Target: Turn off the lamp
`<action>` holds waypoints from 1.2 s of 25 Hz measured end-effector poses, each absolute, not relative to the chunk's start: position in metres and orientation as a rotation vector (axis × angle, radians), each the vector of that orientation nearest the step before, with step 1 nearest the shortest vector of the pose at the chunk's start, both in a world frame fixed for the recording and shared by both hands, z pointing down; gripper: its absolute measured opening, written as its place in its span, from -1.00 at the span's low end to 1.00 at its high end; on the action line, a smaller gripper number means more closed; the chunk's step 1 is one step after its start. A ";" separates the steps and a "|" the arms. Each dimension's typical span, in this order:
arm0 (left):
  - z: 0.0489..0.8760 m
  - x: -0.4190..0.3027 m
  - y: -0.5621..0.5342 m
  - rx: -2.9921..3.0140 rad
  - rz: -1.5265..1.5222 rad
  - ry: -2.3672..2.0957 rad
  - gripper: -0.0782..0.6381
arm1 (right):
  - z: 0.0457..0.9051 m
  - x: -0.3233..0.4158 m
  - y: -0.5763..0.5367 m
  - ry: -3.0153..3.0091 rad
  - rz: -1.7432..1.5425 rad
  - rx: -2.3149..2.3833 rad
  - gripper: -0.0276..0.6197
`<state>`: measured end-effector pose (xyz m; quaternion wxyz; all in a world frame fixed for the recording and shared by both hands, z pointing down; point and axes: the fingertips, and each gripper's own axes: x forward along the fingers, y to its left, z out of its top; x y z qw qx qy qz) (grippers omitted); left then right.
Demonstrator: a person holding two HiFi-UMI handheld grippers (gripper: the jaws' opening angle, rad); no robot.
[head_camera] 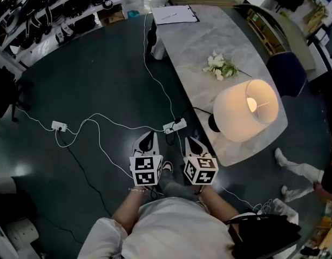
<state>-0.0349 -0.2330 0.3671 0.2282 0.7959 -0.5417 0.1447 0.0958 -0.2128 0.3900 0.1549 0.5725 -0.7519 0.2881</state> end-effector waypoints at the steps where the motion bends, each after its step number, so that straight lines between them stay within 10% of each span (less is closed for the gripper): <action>1: 0.369 -0.034 -0.235 2.191 0.402 -1.494 -0.77 | 0.392 0.097 -0.215 -2.156 0.823 1.629 -0.92; 30: 0.553 -0.033 -0.287 2.169 0.494 -1.136 -0.77 | 0.562 0.114 -0.288 -1.862 0.984 1.778 -0.92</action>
